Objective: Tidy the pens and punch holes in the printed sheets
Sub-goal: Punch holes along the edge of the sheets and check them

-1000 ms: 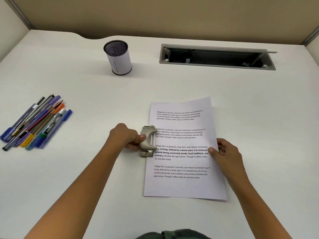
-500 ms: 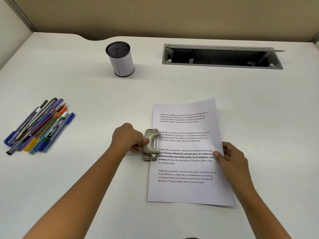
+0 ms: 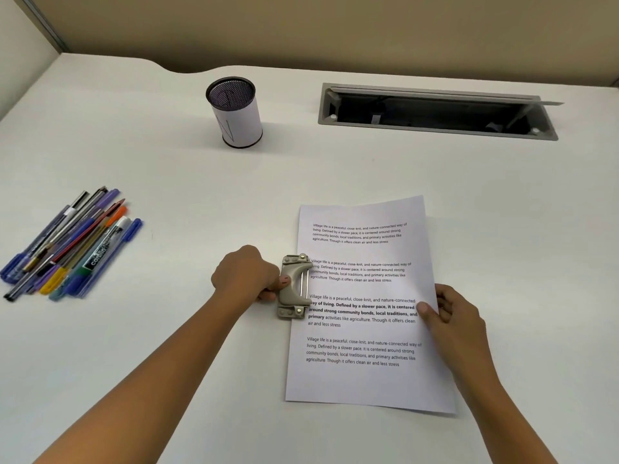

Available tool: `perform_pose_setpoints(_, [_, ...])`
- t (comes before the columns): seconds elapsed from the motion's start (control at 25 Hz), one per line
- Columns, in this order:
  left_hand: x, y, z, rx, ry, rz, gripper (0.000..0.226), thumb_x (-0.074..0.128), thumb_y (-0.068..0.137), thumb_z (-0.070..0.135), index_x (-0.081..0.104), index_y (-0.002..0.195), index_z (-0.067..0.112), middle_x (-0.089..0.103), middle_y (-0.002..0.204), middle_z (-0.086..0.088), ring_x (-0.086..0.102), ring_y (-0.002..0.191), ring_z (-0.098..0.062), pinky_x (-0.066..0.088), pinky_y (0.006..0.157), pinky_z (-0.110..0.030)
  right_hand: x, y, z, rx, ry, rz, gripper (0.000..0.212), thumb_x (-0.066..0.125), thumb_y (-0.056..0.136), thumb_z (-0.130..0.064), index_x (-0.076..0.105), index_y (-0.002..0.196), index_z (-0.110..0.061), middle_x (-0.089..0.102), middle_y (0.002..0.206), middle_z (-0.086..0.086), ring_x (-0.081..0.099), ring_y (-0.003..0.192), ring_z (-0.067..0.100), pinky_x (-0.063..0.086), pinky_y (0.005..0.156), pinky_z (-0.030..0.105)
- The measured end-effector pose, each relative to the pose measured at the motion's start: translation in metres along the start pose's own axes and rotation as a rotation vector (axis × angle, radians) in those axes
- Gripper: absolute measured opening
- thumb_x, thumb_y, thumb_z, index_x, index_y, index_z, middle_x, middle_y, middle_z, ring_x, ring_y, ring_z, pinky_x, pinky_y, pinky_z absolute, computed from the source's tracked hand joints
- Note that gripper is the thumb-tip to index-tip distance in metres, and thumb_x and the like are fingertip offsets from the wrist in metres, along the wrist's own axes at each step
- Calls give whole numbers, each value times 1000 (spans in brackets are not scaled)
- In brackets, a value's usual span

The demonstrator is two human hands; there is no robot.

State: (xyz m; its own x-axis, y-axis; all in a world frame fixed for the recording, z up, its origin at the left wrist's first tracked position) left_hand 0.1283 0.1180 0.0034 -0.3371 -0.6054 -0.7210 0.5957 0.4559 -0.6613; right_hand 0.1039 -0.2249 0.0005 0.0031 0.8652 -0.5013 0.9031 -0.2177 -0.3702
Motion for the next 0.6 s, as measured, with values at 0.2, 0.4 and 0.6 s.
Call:
perform_pose_setpoints(0.2, [-4, -2, 3, 8, -2, 28, 24, 71, 74, 23, 54, 61, 15, 58, 34, 5, 51, 27, -8, 35, 51, -19, 0, 0, -2, 6, -6, -5, 22, 60, 90, -11, 62, 106, -26, 67, 94, -17, 66, 90, 7, 48, 78, 30])
perform_pose_setpoints(0.4, [-2, -4, 3, 36, -51, 31, 22, 75, 72, 24, 58, 64, 13, 62, 39, 3, 60, 42, -14, 49, 68, -22, 0, -1, -4, -3, -4, -21, 22, 60, 90, -11, 61, 108, -24, 69, 97, -12, 66, 90, 10, 47, 72, 26])
perform_pose_setpoints(0.6, [0, -9, 4, 83, -130, 2, 26, 78, 73, 27, 59, 66, 10, 66, 52, -2, 70, 60, -21, 58, 83, -36, -1, -1, -7, -11, 13, -38, 22, 61, 89, -10, 62, 109, -21, 71, 102, -6, 67, 94, 18, 50, 84, 34])
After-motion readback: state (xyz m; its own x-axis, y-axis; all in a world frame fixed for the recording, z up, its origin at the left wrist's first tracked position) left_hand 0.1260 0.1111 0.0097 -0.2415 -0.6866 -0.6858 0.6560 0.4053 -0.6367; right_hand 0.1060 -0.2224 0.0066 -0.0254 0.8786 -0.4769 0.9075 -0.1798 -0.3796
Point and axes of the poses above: each hand's wrist, its own y-axis towards the middle knuckle, its own x-axis out of the palm, z = x × y, the point moved 8 cm from there along y, towards the middle knuckle
